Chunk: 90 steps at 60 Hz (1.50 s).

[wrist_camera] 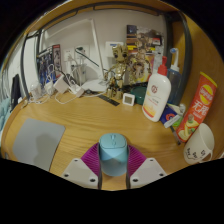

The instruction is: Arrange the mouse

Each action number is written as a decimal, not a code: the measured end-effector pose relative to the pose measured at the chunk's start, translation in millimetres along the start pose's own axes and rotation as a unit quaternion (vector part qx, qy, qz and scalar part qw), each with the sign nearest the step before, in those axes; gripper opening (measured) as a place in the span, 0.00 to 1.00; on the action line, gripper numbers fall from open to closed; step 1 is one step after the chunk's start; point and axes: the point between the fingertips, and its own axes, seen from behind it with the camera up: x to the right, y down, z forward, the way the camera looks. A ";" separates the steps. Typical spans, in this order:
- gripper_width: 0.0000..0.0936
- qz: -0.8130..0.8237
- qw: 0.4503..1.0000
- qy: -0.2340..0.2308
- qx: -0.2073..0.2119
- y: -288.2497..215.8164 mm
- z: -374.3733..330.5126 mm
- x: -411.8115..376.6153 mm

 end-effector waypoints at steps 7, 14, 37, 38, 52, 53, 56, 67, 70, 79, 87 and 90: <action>0.34 0.011 1.000 -0.008 -0.018 -9.2 7.1 -2.7; 0.34 0.026 1.000 0.013 -0.002 -52.9 -9.3 8.3; 0.34 0.024 0.986 0.024 0.162 -245.2 -129.6 -119.1; 0.34 0.022 0.987 0.022 0.159 -246.9 -132.1 -127.6; 0.34 0.039 0.995 0.005 0.094 -168.6 -87.6 -245.7; 0.34 0.040 0.995 0.005 0.093 -156.8 -80.3 -251.9; 0.34 0.039 0.996 0.005 0.075 -135.5 -67.9 -263.5; 0.34 0.039 0.999 0.017 0.022 -58.9 -23.8 -281.4; 0.34 0.035 0.999 0.016 0.014 -46.0 -16.4 -284.8; 0.36 0.031 0.999 0.022 -0.019 -5.2 -1.9 -286.9; 0.42 0.013 0.999 0.039 -0.006 -4.4 -2.4 -283.9; 0.46 0.022 0.999 0.043 -0.005 -4.4 -2.2 -284.0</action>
